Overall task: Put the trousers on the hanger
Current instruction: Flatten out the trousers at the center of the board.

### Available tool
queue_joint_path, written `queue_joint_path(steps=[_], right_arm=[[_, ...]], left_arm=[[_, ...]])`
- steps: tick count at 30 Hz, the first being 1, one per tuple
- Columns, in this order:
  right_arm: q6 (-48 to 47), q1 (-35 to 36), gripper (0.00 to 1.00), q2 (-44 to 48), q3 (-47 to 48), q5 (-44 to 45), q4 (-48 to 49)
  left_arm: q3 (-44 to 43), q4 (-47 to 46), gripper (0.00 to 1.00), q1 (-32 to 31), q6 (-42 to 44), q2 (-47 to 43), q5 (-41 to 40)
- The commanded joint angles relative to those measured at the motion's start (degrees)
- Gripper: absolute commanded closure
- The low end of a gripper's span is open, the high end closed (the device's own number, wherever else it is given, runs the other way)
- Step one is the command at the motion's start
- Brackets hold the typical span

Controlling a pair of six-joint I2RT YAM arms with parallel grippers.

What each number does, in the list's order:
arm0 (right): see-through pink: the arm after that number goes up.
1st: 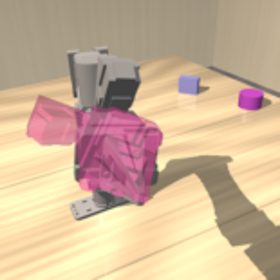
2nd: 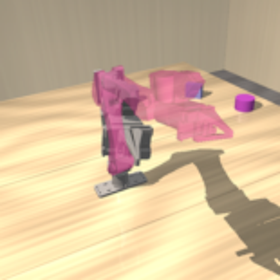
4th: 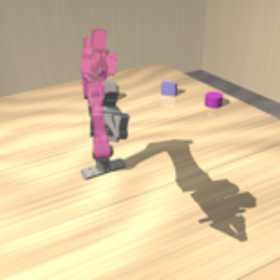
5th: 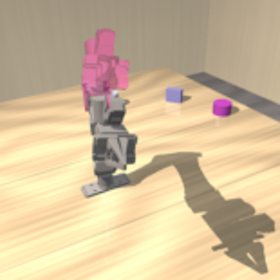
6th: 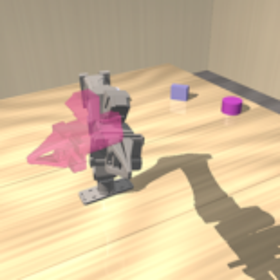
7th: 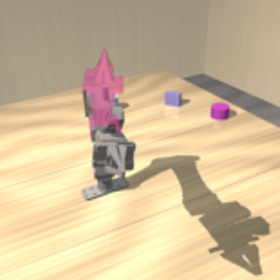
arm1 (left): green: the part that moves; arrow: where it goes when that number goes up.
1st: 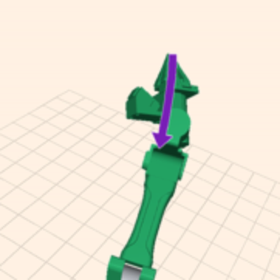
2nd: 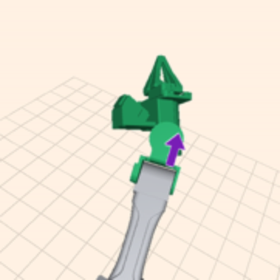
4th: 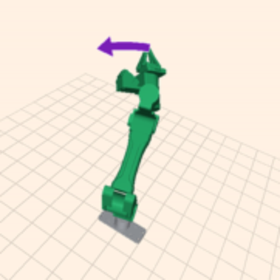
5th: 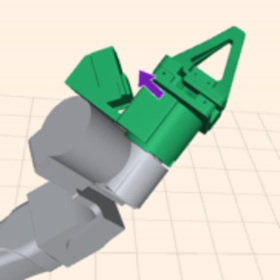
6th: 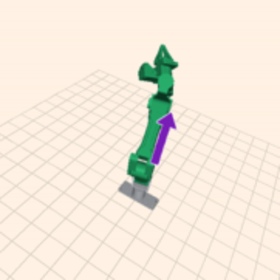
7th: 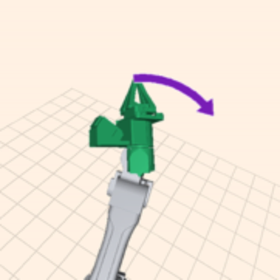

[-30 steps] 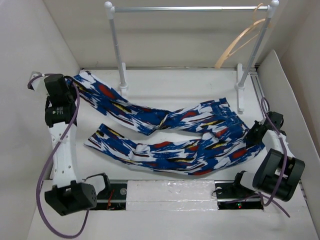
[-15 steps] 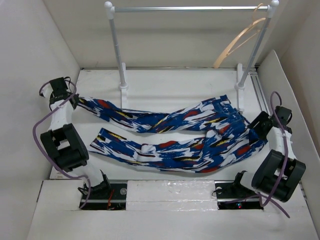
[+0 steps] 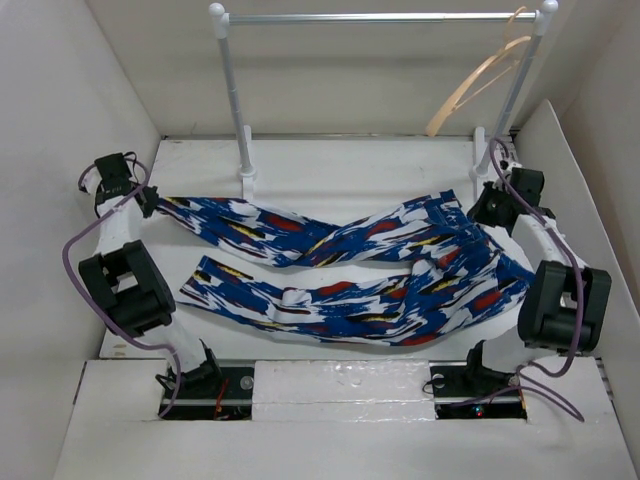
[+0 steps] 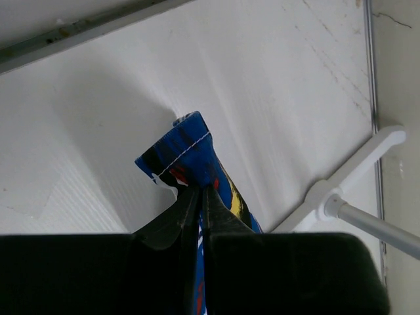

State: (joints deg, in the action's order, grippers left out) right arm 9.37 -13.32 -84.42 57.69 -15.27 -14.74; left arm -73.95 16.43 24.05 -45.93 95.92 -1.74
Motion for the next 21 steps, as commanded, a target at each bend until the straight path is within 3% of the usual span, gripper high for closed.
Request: queue_joint_path(steps=[1, 2, 5, 11, 16, 19, 21], right_arm=[[-2.77, 1.89, 0.96, -1.10, 3.74, -1.87, 1.12], [-2.95, 4.16, 0.91, 0.99, 2.53, -1.87, 2.16], [-2.95, 7.32, 0.85, 5.48, 0.15, -1.78, 2.44], [-1.37, 13.49, 0.81, 15.95, -5.30, -0.82, 0.51], [-3.11, 18.31, 0.76, 18.94, -3.65, 2.61, -5.11], [-4.35, 19.47, 0.75, 18.59, 0.13, 4.10, -8.80], [-5.06, 19.47, 0.67, 18.59, 1.80, 6.12, -10.04]], left_arm=[[-1.91, 0.54, 1.00, 0.03, 0.14, -4.41, 3.67], [-0.85, 0.19, 1.00, -1.71, 0.58, -10.52, 4.37], [-0.23, 1.85, 1.00, -3.57, 0.41, -17.65, 4.37], [-4.78, 7.63, 1.00, -5.68, -4.34, -33.75, 5.25], [-19.09, 19.40, 1.00, -7.27, -6.01, -37.64, 0.09], [-22.36, 23.99, 1.00, -7.79, -7.68, -40.10, -0.46], [-22.55, 28.30, 1.00, -7.79, -8.12, -41.25, -0.37]])
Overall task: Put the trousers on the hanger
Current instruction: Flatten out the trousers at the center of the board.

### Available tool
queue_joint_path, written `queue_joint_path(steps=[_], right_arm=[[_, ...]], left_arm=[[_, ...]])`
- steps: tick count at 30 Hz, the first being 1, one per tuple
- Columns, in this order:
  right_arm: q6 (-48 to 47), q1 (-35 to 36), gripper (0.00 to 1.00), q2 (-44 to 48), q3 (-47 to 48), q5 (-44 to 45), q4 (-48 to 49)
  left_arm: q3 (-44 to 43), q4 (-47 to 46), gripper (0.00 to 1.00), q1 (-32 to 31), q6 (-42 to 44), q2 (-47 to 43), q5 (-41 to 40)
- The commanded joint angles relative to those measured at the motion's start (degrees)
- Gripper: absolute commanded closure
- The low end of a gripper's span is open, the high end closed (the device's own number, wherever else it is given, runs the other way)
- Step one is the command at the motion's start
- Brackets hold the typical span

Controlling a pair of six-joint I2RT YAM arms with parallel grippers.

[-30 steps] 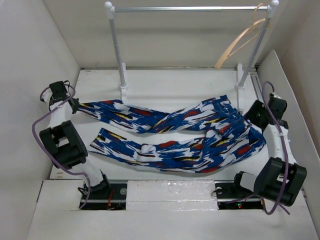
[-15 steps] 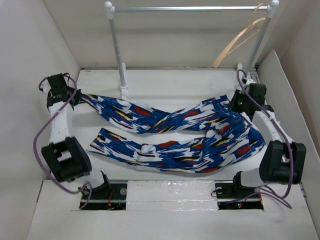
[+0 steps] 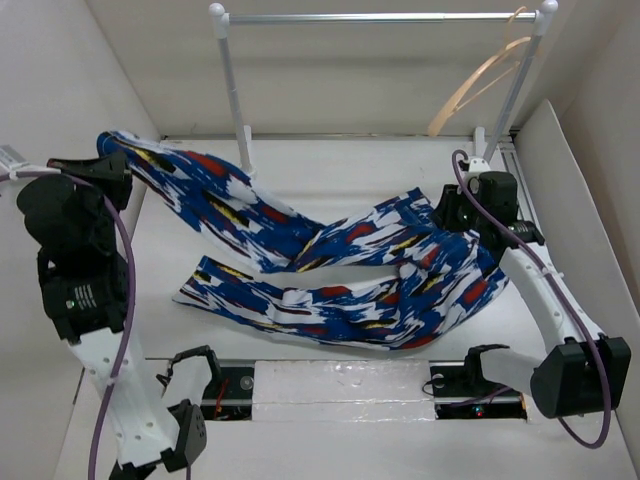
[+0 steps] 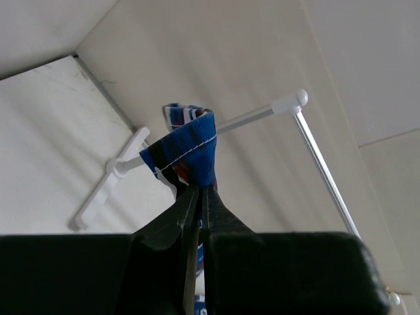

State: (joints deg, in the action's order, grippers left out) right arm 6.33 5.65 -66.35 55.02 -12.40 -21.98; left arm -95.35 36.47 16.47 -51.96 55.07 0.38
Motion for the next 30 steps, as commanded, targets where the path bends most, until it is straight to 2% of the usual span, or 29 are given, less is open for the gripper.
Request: queue_joint_path(steps=[1, 2, 3, 5, 7, 8, 9, 10, 13, 16, 21, 24, 26, 30], right_arm=[[-2.37, 0.50, 0.59, 0.34, 4.48, 3.61, -2.72], [-2.29, 0.50, 0.51, -0.27, 3.61, 4.31, -1.24], [-2.20, 0.50, 0.51, -0.88, 3.60, 4.49, -1.23], [-2.37, 0.50, 0.35, -3.16, 0.97, 3.19, 4.55], [-1.93, -1.07, 0.27, -10.18, 2.26, -1.11, 8.16], [-2.46, -1.78, 0.26, -13.16, 3.85, -4.96, 9.40], [-3.42, -1.78, 0.25, -16.24, 5.86, -5.09, 9.50], [-3.60, -2.30, 0.24, -21.66, 7.54, -4.74, 9.93], [-3.08, -2.31, 0.22, -29.07, 11.76, -1.58, 13.96], [-1.32, -3.54, 0.13, -34.01, 14.40, -0.69, 17.48], [-1.05, -3.54, 0.09, -45.70, 23.62, 0.18, 10.74], [-0.70, -3.54, 0.18, -47.38, 23.73, -0.16, 8.36], [-0.09, -3.54, 0.42, -47.47, 22.23, -0.43, 8.88], [-1.05, -3.01, 0.65, -47.65, 23.02, -1.39, 7.48]], left_arm=[[-0.89, 10.36, 1.00, -0.21, -1.65, -0.49, -2.84], [0.76, 11.16, 1.00, -0.21, -0.60, -0.49, -4.41], [0.78, 11.17, 1.00, -0.21, -0.42, -0.49, -5.12], [4.11, 8.89, 1.00, -0.74, -0.24, 1.43, -6.88], [4.74, 6.79, 1.00, -0.74, -1.12, 5.03, -7.24], [4.56, 5.73, 1.00, -0.74, -1.12, 8.88, -6.54], [4.39, 4.85, 1.00, -0.74, -1.38, 10.57, -6.01], [4.73, 2.58, 1.00, -0.74, -2.08, 11.98, -5.14], [5.35, -0.78, 1.00, -0.74, -1.47, 15.76, -4.69], [7.62, -2.18, 1.00, -0.74, 0.02, 17.88, -4.78], [15.10, -6.32, 1.00, -0.74, 1.16, 15.69, -4.25], [16.60, -6.41, 1.00, -0.74, 2.91, 14.54, -6.09], [17.39, -6.94, 1.00, -0.74, 3.53, 13.58, -6.71], [18.18, -7.55, 1.00, -0.21, 4.24, 13.05, -6.89]])
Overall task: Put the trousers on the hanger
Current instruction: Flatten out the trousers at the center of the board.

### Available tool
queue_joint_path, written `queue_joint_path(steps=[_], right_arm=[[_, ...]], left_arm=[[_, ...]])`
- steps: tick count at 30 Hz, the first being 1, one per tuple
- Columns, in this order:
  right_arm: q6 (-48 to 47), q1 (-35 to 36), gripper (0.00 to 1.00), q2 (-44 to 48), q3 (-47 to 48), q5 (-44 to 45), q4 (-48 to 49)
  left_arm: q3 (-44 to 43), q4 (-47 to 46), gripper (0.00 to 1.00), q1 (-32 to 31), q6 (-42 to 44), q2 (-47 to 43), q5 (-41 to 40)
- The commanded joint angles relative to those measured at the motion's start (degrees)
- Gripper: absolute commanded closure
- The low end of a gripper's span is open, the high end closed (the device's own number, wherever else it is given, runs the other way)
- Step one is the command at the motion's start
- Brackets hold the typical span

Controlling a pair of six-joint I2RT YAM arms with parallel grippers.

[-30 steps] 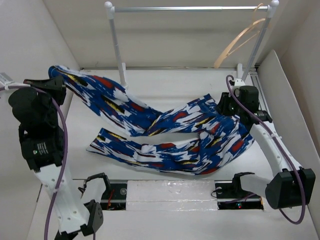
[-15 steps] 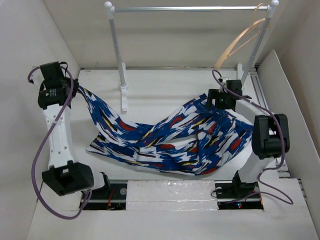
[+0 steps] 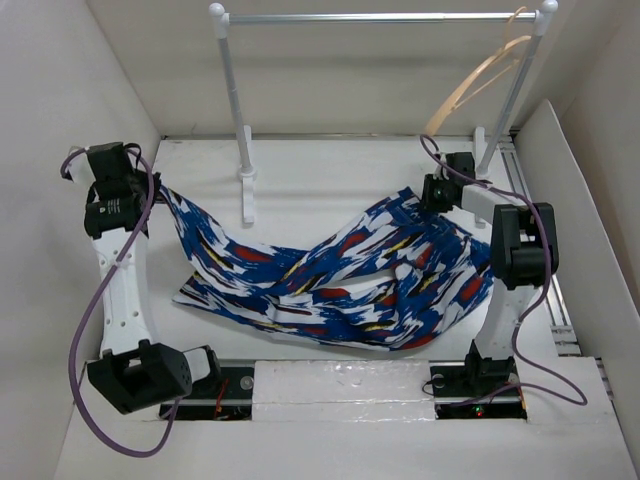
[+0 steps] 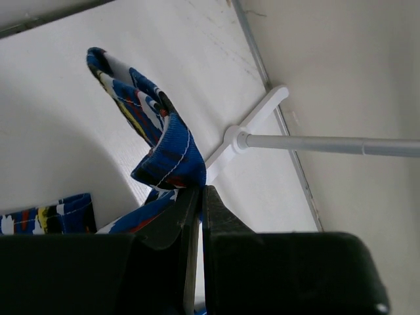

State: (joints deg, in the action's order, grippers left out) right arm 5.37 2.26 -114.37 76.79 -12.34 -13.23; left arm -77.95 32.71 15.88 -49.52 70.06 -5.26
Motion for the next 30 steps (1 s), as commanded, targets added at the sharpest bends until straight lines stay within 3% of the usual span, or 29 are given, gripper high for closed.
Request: queue_joint_path(steps=[1, 3, 4, 5, 6, 8, 10, 15, 16, 18, 20, 25, 27, 28, 30], right_arm=[[-0.35, 0.37, 0.71, -0.24, 1.69, -1.81, -2.57], [-1.05, -0.23, 0.83, -0.16, 1.52, -2.69, -2.94], [-1.15, -0.24, 0.94, 0.63, 1.08, -2.52, -3.02], [-1.06, -0.24, 0.94, 1.16, -0.66, -2.17, -2.68], [-0.71, -0.85, 0.89, 2.03, -1.81, -1.55, -2.41], [-0.62, -1.38, 0.52, 6.06, -4.71, 2.20, 0.39], [-0.71, -2.69, 0.28, 8.10, -7.97, 2.76, 3.81], [-4.66, -3.32, 0.25, 1.36, 1.32, 5.22, -8.81], [-6.32, -3.32, 0.31, 0.47, 3.08, 5.39, -11.78], [-6.77, -3.32, 0.32, 0.89, 2.23, 7.06, -12.78], [-7.21, -3.32, 0.42, 1.60, 1.61, 7.59, -13.48], [-11.69, -0.69, 0.47, -0.94, 4.59, 6.80, -20.85], [-12.48, -0.15, 0.67, -0.07, 3.19, 5.58, -20.78], [-12.22, -0.15, 0.97, 0.80, 2.32, 4.87, -20.08], [-9.43, -1.99, 1.00, 5.62, -2.84, 2.94, -17.98]], left_arm=[[1.22, -4.14, 1.00, 0.38, 1.88, -2.03, -0.99], [1.66, -4.58, 1.00, 0.91, 1.88, -2.47, -0.81], [2.27, -5.02, 1.00, 0.91, 2.05, -2.56, -0.81], [2.54, -5.28, 1.00, 0.91, 2.14, -2.82, -0.81], [2.80, -5.37, 1.00, 0.91, 2.23, -2.83, -0.63], [3.68, -6.07, 1.00, 0.91, 2.41, -3.00, 0.24], [4.82, -6.78, 1.00, 0.91, 2.50, -3.35, 0.77], [6.76, -7.75, 1.00, 0.91, 2.23, -4.67, 2.09], [6.94, -8.01, 1.00, 0.91, 2.32, -4.85, 2.18], [7.46, -8.80, 1.00, 0.91, 2.32, -5.55, 2.70], [7.81, -9.50, 1.00, 0.91, 2.14, -5.81, 3.06], [9.22, -11.70, 1.00, 0.91, 1.18, -5.82, 3.76], [9.40, -12.23, 1.00, 0.91, 1.00, -5.55, 4.20], [9.40, -12.14, 1.00, 0.91, 1.18, -5.38, 4.20], [9.14, -11.71, 1.00, 1.43, 1.97, -4.94, 3.59]])
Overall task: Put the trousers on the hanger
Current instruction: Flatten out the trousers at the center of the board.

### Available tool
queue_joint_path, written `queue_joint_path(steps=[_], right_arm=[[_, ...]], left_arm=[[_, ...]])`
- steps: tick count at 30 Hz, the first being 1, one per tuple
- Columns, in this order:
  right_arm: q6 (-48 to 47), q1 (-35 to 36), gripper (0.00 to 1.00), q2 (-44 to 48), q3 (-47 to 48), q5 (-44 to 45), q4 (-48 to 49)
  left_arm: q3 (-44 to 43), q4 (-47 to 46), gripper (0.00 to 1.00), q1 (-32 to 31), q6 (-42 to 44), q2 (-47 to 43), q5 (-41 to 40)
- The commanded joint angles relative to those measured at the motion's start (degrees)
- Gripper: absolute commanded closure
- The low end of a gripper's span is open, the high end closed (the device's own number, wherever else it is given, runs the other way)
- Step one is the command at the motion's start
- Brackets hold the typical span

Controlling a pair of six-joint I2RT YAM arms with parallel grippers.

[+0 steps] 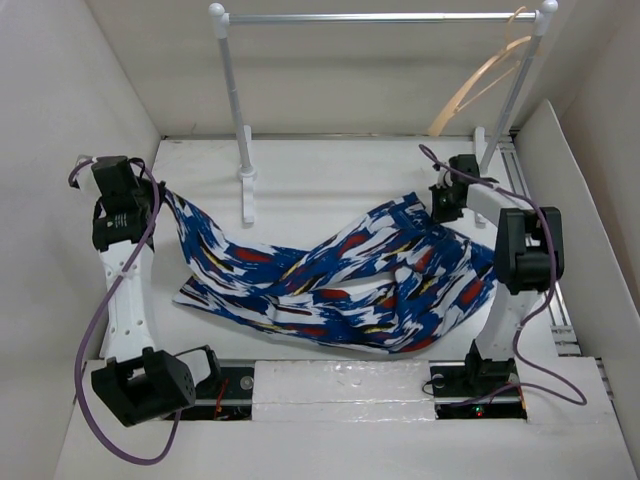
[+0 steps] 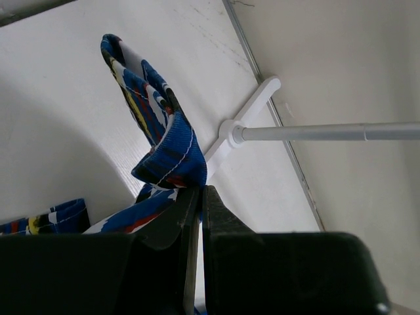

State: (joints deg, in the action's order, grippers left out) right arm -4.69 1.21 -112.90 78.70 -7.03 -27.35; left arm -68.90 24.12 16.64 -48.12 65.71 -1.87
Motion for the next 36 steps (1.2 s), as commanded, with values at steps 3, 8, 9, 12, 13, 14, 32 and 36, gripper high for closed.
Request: queue_joint_path(steps=[3, 8, 9, 12, 13, 14, 32, 36], right_arm=[[4.58, -7.52, 1.00, 14.79, -13.00, -3.43, 1.68], [10.92, -19.47, 1.00, 28.16, -21.29, -2.21, 5.82], [12.49, -20.63, 1.00, 30.70, -21.83, -1.68, 6.43], [15.48, -22.13, 1.00, 30.30, -22.45, 1.39, 8.89], [16.54, -22.65, 1.00, 29.07, -22.10, 0.01, 11.07], [16.55, -22.66, 1.00, 27.49, -21.66, -1.31, 12.23], [16.91, -21.34, 1.00, 23.43, -19.37, -5.64, 16.54], [17.17, -21.43, 1.00, 18.79, -17.02, -5.54, 16.99]], left_arm=[[-0.27, -1.89, 1.00, 1.28, 2.06, -0.93, -0.59], [-4.04, 4.26, 1.00, 1.90, 4.96, -0.06, -5.32], [-4.83, 5.14, 1.00, 1.90, 6.70, -0.06, -6.64], [-6.16, 7.70, 1.00, 1.90, 9.18, -0.06, -12.79], [-5.28, 7.09, 1.00, 1.90, 10.49, 0.64, -13.94], [-4.75, 6.56, 1.00, 1.90, 11.02, 1.25, -13.43], [0.09, 13.31, 1.00, 1.03, 7.78, -2.86, -9.01], [-3.51, 10.09, 1.00, 2.15, 9.71, 0.01, -8.53]])
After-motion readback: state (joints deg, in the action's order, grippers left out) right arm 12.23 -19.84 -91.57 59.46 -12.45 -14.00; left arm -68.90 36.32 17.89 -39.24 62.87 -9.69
